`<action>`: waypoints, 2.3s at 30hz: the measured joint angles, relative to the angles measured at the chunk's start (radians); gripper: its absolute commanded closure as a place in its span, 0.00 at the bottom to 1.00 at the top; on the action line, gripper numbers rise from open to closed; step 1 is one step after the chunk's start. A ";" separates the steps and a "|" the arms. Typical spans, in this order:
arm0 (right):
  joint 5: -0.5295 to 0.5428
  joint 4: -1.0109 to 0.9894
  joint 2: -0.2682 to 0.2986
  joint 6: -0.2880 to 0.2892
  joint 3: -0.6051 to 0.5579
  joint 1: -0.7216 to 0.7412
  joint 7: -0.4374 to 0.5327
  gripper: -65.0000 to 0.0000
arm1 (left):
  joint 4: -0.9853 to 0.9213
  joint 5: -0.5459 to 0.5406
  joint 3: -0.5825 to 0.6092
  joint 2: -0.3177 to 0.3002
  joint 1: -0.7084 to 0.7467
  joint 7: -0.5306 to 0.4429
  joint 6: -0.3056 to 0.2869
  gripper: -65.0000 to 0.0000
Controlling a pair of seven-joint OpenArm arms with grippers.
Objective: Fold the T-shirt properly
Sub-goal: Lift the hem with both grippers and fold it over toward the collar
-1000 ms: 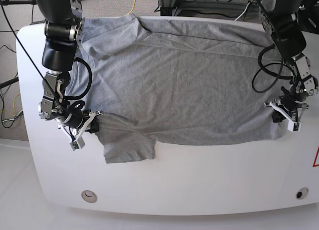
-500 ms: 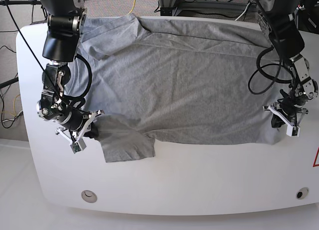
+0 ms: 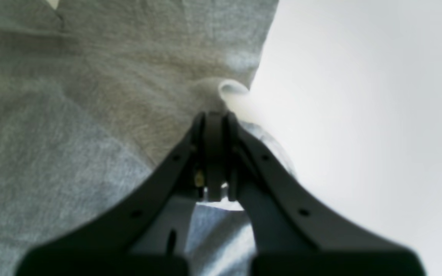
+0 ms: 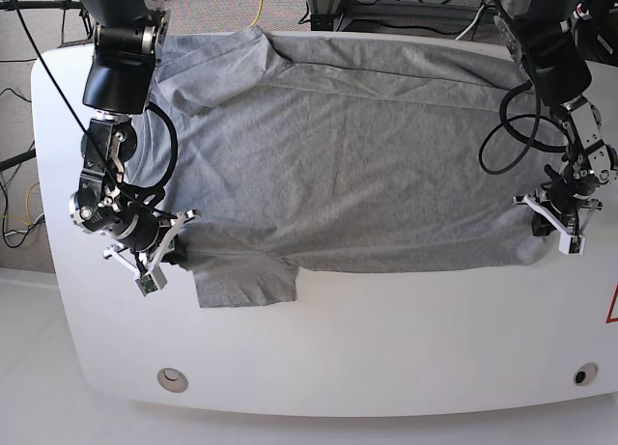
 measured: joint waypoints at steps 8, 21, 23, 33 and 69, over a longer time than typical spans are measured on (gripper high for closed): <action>0.019 0.080 0.004 0.001 0.007 0.000 -0.069 1.00 | 0.070 -0.007 0.004 0.001 0.023 0.006 -0.002 1.00; 0.095 0.175 0.014 0.004 0.029 -0.025 -0.143 1.00 | 0.106 -0.003 0.000 0.000 0.037 -0.011 -0.008 1.00; 0.097 0.200 0.013 0.002 0.028 -0.043 -0.150 1.00 | 0.115 -0.003 0.000 0.000 0.043 -0.013 -0.009 1.00; 0.106 0.337 0.007 0.007 0.072 -0.158 -0.172 1.00 | 0.181 0.001 -0.017 0.012 0.086 -0.010 -0.008 1.00; 0.105 0.629 0.022 0.026 0.134 -0.454 -0.277 1.00 | 0.533 -0.176 -0.039 -0.027 0.397 0.163 -0.008 1.00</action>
